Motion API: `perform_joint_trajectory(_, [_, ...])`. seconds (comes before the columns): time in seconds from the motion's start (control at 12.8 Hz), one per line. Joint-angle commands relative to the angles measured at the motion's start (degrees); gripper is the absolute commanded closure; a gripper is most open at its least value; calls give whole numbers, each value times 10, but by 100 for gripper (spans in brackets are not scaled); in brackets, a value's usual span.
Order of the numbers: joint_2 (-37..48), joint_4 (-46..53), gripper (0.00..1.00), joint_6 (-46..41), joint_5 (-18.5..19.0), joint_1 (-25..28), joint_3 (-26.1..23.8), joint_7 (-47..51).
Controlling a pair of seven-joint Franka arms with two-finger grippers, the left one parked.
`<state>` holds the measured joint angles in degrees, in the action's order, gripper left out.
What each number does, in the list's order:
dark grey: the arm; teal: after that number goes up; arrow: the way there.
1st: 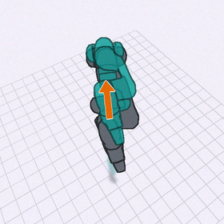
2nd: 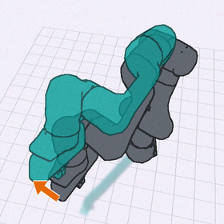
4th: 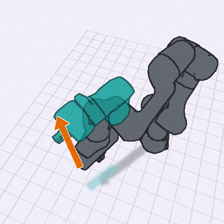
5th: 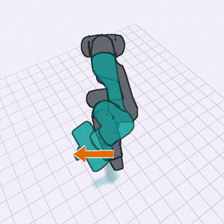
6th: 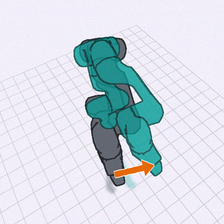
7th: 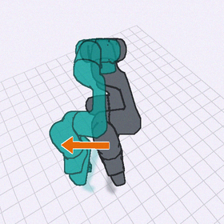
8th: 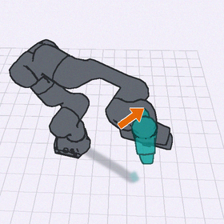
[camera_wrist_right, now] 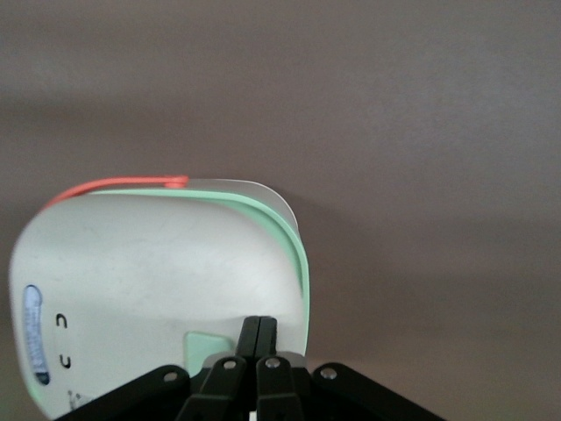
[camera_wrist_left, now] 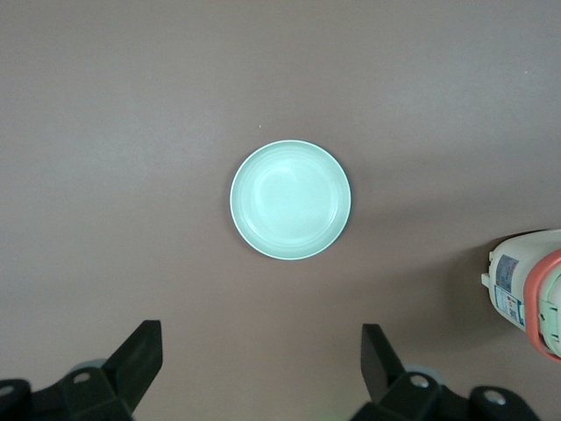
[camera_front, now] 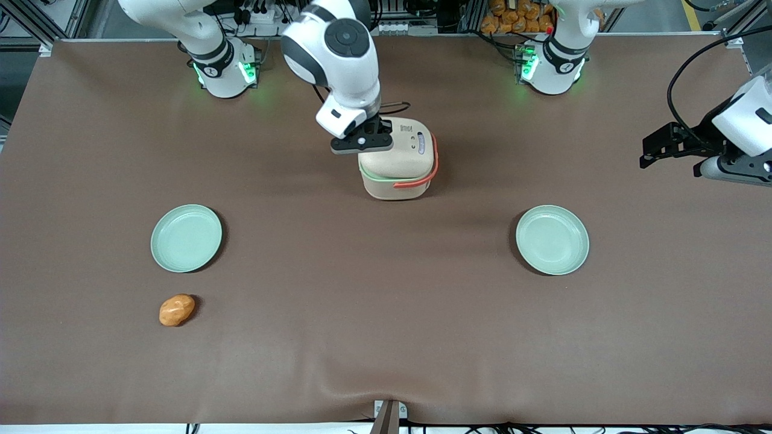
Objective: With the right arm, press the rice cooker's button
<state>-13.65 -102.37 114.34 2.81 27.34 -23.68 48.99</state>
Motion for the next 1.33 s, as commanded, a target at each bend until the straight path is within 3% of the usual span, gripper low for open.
perform_joint_trajectory(0.0, [23,48,100,-61,-16,-30,-12,1])
perform_joint_trajectory(0.08, [30,70,92,-94,-18,-41,-10,1])
perform_joint_trajectory(0.16, [37,90,64,-124,-19,-55,-8,-7])
perform_joint_trajectory(0.39, [65,127,0,-190,-19,-107,21,-85])
perform_joint_trajectory(0.7, [115,136,0,-249,-19,-139,110,-264])
perform_joint_trajectory(1.25, [167,112,0,-287,-19,-168,276,-464])
